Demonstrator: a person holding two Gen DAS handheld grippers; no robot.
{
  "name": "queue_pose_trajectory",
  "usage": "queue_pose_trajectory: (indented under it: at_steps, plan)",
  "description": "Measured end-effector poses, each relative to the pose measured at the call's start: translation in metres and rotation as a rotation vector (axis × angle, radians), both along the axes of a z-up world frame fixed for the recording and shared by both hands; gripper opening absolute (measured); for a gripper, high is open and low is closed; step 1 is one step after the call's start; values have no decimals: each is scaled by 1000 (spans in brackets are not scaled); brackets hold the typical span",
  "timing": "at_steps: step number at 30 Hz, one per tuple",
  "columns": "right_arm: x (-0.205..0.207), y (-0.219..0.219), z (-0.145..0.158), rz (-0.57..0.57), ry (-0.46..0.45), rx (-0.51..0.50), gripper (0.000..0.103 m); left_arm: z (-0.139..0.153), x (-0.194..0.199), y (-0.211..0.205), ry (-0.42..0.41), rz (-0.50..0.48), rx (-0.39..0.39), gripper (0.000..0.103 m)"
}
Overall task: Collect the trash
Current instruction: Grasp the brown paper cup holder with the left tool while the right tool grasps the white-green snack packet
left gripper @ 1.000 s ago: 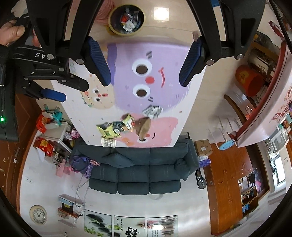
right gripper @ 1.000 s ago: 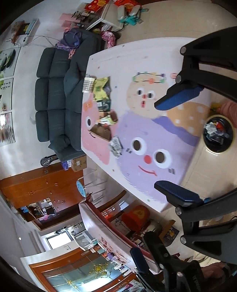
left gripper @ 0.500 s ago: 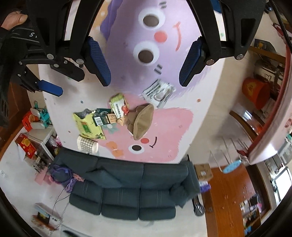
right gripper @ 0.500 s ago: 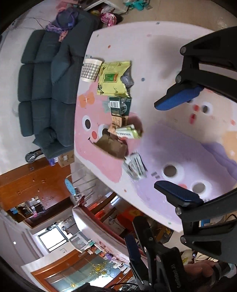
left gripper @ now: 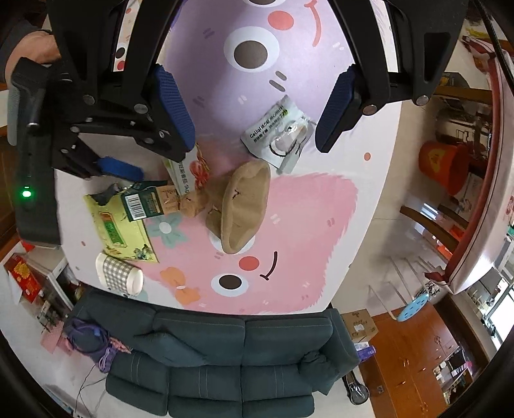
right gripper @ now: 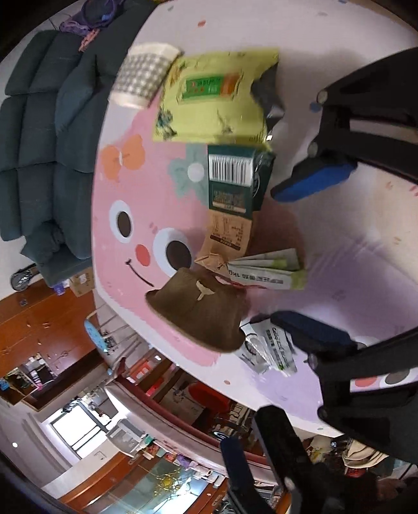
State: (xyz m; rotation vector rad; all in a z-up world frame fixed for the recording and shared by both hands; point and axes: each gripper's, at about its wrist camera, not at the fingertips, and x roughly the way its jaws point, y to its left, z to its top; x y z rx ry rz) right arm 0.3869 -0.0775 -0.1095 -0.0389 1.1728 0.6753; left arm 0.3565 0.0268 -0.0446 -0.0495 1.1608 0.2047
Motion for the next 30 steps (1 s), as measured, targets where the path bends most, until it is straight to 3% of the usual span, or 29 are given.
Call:
queue_pose_trajectory:
  at_steps: [7,21,30]
  plan:
    - [9,7,-15,46,44,30,25,-10,20,3,28,-4,-4,76]
    - [-1,-42,7,72,84,156,21,-22,56,-8,66,-64,11,76]
    - [4,-56,10,47,95,193,21,-42,82,14,114,-7,-77,75]
